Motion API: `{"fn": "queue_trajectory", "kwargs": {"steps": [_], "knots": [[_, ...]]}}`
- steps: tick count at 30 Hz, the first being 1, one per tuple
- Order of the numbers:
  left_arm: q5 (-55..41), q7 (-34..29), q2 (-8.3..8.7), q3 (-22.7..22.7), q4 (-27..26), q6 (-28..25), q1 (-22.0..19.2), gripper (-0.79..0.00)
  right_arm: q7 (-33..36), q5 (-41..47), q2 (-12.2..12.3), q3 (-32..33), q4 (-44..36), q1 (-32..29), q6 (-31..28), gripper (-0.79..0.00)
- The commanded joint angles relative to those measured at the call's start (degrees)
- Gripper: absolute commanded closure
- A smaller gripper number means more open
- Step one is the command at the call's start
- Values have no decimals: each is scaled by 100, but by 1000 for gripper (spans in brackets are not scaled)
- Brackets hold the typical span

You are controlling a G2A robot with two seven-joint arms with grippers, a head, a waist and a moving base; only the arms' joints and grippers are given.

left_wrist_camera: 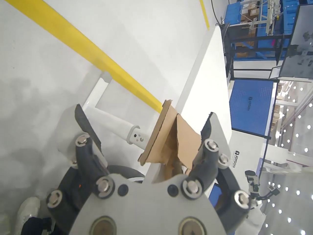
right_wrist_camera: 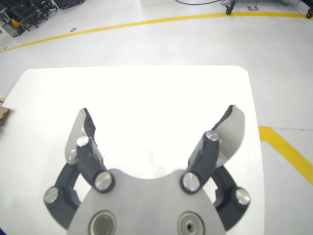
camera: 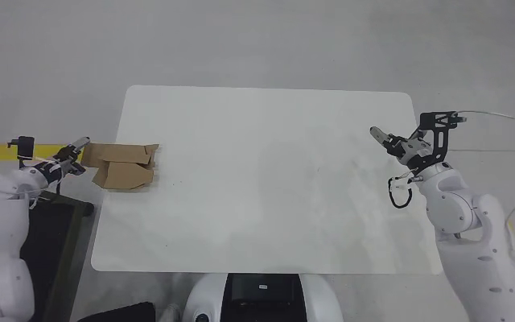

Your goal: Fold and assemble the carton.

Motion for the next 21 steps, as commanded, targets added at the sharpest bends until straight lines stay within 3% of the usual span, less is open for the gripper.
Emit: {"fn": "queue_trajectory", "kwargs": {"steps": [1,15,16,19,21], "knots": [[-4,-46,-21,31,5,9,14,-785,0,0,0,0,0,0,0,-785],[-277,-308,-129,96,33,226,-7,-773,0,0,0,0,0,0,0,-785],[-281,-307,-134,105,30,237,-7,-733,0,0,0,0,0,0,0,-785],[-339,-341,-149,111,33,267,-9,-440,0,0,0,0,0,0,0,-785],[-393,-379,-156,107,41,282,-9,-311,0,0,0,0,0,0,0,-785]]}}
